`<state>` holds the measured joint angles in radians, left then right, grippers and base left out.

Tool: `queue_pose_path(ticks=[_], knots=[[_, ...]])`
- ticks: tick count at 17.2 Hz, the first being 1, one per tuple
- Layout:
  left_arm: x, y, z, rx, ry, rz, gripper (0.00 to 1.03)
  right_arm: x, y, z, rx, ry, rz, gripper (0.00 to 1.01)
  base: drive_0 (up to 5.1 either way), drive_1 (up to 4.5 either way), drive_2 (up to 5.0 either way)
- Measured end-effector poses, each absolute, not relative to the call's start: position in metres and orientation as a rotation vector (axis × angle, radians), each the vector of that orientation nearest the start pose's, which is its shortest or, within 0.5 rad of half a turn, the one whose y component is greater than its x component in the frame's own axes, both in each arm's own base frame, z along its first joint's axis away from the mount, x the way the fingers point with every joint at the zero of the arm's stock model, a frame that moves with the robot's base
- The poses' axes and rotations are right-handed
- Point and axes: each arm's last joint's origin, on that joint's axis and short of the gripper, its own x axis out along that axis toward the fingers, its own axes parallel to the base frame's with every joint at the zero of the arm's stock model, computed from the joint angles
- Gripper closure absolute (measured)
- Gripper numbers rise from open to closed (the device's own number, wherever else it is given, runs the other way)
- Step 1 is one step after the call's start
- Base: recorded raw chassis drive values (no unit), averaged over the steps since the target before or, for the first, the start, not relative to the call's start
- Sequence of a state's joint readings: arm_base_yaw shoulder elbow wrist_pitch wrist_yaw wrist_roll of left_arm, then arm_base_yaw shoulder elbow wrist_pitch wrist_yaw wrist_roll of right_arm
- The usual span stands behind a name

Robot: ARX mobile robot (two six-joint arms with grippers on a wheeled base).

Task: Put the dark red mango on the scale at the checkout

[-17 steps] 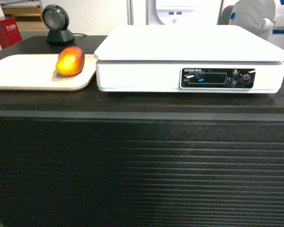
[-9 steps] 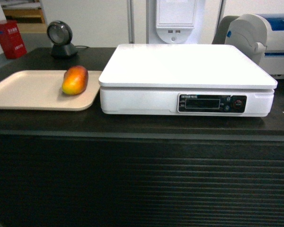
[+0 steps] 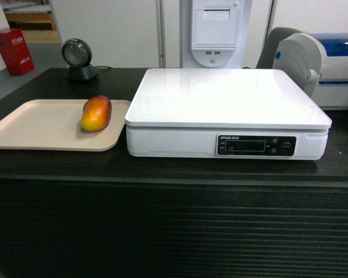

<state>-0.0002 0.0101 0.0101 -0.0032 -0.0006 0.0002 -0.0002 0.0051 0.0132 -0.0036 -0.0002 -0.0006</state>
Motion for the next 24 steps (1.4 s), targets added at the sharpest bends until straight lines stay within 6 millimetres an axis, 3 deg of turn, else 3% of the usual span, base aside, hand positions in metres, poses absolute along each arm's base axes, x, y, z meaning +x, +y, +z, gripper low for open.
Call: queue_pose_path(ticks=[17,18,21,24], knots=[[0.098,0.0,0.165,-0.027,0.037,0.036,0.05,0.097,0.0,0.167,-0.001,-0.005,0.0,0.03,0.0,0.0,0.0],[0.106,-0.001,0.168,-0.101,0.075,0.128,0.05,0.097,0.0,0.167,-0.001,-0.004,0.0,0.03,0.0,0.0,0.0],[0.136,0.016,0.187,-0.179,0.013,0.155,0.05,0.097,0.0,0.167,-0.001,-0.004,0.0,0.03,0.0,0.0,0.0],[0.19,0.038,0.199,-0.161,0.0,0.083,0.05,0.097,0.0,0.167,-0.001,-0.004,0.0,0.03,0.0,0.0,0.0]])
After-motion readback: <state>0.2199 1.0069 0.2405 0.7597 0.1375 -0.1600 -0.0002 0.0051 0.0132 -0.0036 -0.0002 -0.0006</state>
